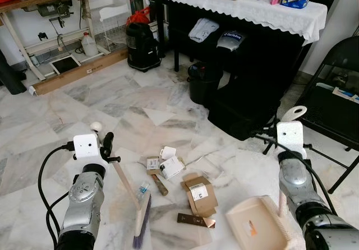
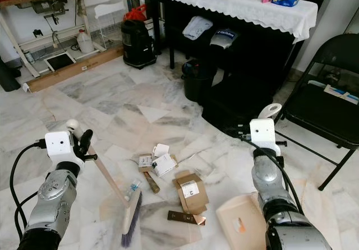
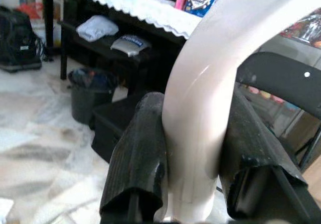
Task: Sweep floor
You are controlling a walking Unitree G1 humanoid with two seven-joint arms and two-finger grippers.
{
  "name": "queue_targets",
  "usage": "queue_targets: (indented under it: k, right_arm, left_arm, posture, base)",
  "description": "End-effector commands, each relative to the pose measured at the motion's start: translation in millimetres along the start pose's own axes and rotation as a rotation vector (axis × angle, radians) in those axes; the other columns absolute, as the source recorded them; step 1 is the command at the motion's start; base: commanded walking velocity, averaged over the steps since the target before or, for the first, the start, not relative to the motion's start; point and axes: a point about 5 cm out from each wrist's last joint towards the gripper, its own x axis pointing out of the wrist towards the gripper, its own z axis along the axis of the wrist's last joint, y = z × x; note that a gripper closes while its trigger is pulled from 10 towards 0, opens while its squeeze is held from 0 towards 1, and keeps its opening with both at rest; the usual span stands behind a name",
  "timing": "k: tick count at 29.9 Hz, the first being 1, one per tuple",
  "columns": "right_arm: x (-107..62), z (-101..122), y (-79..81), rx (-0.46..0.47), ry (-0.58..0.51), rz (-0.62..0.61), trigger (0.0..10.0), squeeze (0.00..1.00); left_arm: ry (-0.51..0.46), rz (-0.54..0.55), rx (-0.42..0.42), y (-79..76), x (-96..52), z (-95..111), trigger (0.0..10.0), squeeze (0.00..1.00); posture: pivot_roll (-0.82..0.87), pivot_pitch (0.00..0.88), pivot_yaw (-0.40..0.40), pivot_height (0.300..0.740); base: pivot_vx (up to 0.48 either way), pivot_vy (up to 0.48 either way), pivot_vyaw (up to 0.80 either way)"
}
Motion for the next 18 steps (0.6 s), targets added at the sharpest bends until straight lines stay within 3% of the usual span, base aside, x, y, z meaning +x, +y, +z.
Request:
queue_targets:
  k: [1, 7, 18]
  right_arm:
    - [10.6, 22.7, -3.9, 0.049, -0.095, -0.030, 10.0, 0.00]
    - [10.4, 27.7, -4.8, 0.056, -0.142, -0.042, 10.0, 0.00]
    - [-9.3, -2.2, -8.6, 0.033, -0.083, -0.022, 10.0, 0.00]
  left_arm:
    - [-0.035, -0.006, 0.000, -0.1, -0.1, 9.1, 10.0, 0.00]
    - [-0.034, -0.009, -0.001, -0.9, -3.9, 9.3, 10.0, 0.00]
    - [-0.044, -0.007, 0.005, 3.4, -13.3, 17.0, 10.0, 0.00]
  posture:
    - [-0.02, 0.034, 0.015, 0.740]
    - [-0.01, 0.045, 0.018, 0.740]
    - [0.04, 0.112, 0.038, 0.740]
  base:
    - [0.000, 0.000, 0.00]
    - [0.000, 0.000, 0.00]
    - [0.000, 0.000, 0.00]
